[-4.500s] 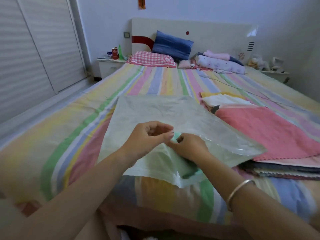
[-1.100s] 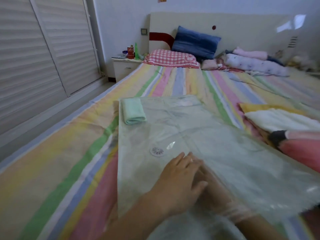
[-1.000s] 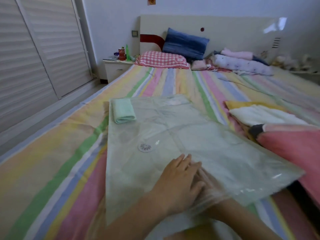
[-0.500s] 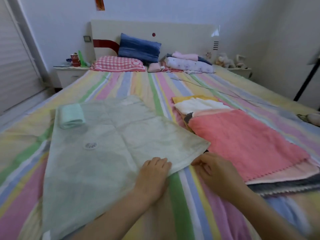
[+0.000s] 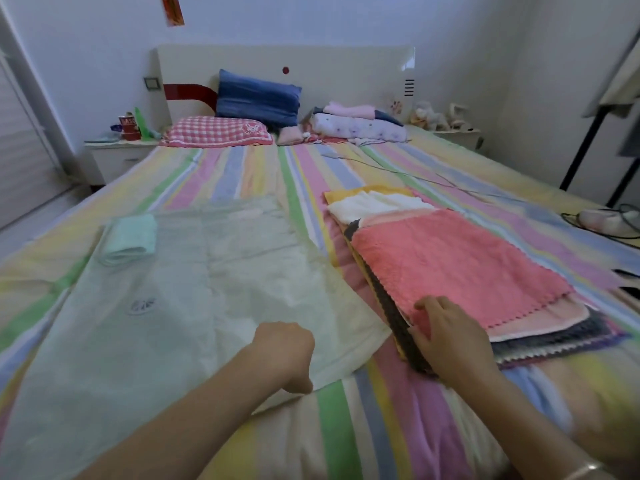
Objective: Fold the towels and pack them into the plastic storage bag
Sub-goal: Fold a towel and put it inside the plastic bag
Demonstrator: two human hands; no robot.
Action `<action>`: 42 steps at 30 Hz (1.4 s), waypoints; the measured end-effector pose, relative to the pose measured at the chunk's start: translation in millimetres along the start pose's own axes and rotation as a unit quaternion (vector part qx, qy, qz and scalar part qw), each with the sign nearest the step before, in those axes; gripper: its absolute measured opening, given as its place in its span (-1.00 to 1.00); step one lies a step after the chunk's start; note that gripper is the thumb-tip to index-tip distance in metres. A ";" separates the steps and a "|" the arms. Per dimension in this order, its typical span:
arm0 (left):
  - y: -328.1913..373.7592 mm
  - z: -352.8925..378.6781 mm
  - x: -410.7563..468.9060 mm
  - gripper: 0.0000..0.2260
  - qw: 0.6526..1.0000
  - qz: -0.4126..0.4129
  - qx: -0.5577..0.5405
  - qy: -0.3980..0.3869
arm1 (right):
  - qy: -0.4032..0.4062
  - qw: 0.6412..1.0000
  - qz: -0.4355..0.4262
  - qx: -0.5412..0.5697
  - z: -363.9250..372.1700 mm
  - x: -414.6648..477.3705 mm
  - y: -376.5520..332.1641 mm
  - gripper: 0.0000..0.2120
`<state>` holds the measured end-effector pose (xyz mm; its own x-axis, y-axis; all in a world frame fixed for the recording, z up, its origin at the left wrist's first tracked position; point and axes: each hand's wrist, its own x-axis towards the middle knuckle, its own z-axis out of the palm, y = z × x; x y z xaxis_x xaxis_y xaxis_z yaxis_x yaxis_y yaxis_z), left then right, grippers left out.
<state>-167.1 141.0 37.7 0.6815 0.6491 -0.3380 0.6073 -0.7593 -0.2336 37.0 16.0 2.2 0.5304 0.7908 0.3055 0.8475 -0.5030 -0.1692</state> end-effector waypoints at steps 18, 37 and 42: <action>89.2 -27.3 64.1 -0.78 0.886 0.194 -0.275 0.320 | 0.020 0.985 -0.086 0.148 -9.3 -1.3 41.5 -0.92; 58.9 -54.2 79.3 -0.87 0.650 0.099 -0.705 0.265 | 0.129 0.990 -0.005 0.057 -23.5 34.5 53.9 -0.71; 0.4 -61.8 57.5 -0.75 0.561 0.068 -0.760 0.321 | 0.103 0.989 0.068 0.078 -17.2 47.5 68.6 -0.84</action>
<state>-102.5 180.9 74.5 0.4740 0.8434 0.2529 -0.1528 -0.2041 0.9670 120.0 13.0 21.3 0.6380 0.6234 0.4520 0.7700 -0.5267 -0.3602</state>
